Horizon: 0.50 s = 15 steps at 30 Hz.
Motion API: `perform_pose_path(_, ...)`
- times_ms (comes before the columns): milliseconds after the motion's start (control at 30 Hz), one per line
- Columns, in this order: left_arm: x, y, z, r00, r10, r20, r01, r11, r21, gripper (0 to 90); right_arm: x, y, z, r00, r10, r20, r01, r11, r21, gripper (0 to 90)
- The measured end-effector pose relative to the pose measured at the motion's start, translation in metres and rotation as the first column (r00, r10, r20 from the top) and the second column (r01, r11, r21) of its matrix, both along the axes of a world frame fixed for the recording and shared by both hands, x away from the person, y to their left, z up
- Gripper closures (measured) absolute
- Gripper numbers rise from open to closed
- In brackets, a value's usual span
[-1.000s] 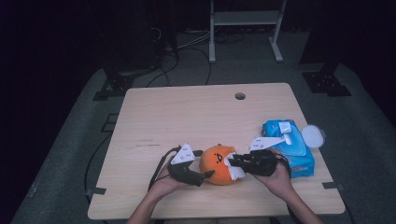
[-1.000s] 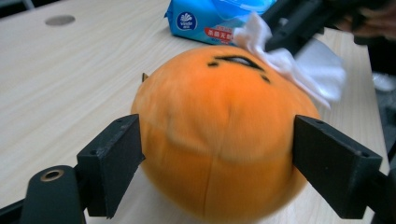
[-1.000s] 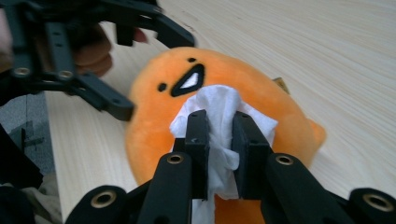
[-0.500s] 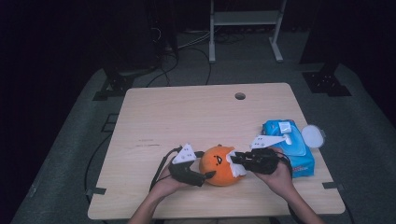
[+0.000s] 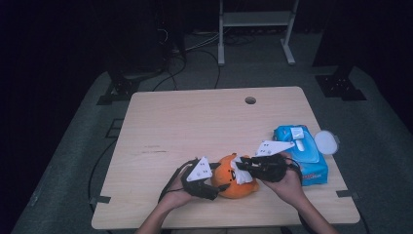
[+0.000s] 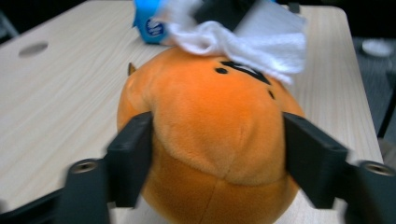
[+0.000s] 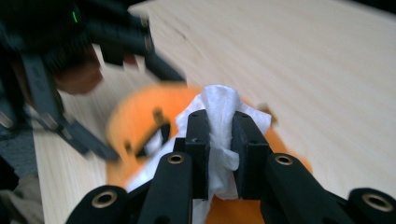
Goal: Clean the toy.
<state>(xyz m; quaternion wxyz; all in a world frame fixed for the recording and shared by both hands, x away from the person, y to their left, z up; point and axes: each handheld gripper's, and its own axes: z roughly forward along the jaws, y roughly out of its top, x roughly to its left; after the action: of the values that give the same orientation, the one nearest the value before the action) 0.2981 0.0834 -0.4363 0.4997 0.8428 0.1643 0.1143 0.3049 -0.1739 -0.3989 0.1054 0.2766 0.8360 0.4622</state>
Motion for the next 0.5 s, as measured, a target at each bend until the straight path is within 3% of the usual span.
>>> perform_pose_path(33, 0.003, 0.000, 0.000, 0.9990, 0.015, -0.042, -0.016, 0.9997, -0.017, 12.7, 0.000, -0.004, -0.007, 0.9995, -0.002, -0.032, 0.002, 1.000, 0.015, 77.6)
perform_pose_path(67, 0.004, -0.001, -0.001, 0.9967, 0.024, -0.077, -0.026, 0.9992, -0.029, 12.7, 0.000, -0.004, -0.007, 0.9995, -0.002, -0.032, 0.002, 1.000, 0.015, 77.6)
perform_pose_path(100, 0.004, -0.003, -0.002, 0.9959, 0.020, -0.088, -0.023, 0.9993, -0.031, 12.1, -0.001, -0.004, -0.008, 0.9993, 0.006, -0.036, -0.005, 1.000, 0.019, 77.6)
perform_pose_path(233, -0.002, -0.007, 0.000, 0.9999, -0.003, -0.014, 0.003, 1.0000, 0.002, 23.4, -0.013, 0.005, 0.001, 0.9977, 0.064, -0.023, -0.063, 0.997, 0.035, 77.7)
perform_pose_path(300, -0.008, -0.010, 0.001, 0.9982, -0.036, 0.048, 0.034, 0.9985, 0.042, 27.5, -0.019, 0.015, 0.004, 0.9931, 0.116, -0.018, -0.115, 0.992, 0.043, 77.6)
perform_pose_path(333, -0.010, -0.011, 0.002, 0.9965, -0.047, 0.070, 0.043, 0.9975, 0.057, 29.1, -0.022, 0.020, 0.006, 0.9921, 0.125, 0.002, -0.125, 0.992, 0.021, 77.4)
perform_pose_path(400, -0.010, -0.009, 0.001, 0.9946, -0.060, 0.085, 0.055, 0.9966, 0.061, 30.9, -0.024, 0.024, 0.009, 0.9922, 0.118, 0.039, -0.118, 0.993, -0.012, 77.4)
perform_pose_path(500, -0.007, -0.004, -0.002, 0.9958, -0.059, 0.070, 0.056, 0.9973, 0.048, 31.1, -0.016, 0.015, 0.009, 0.9969, 0.063, 0.047, -0.062, 0.998, -0.020, 77.5)
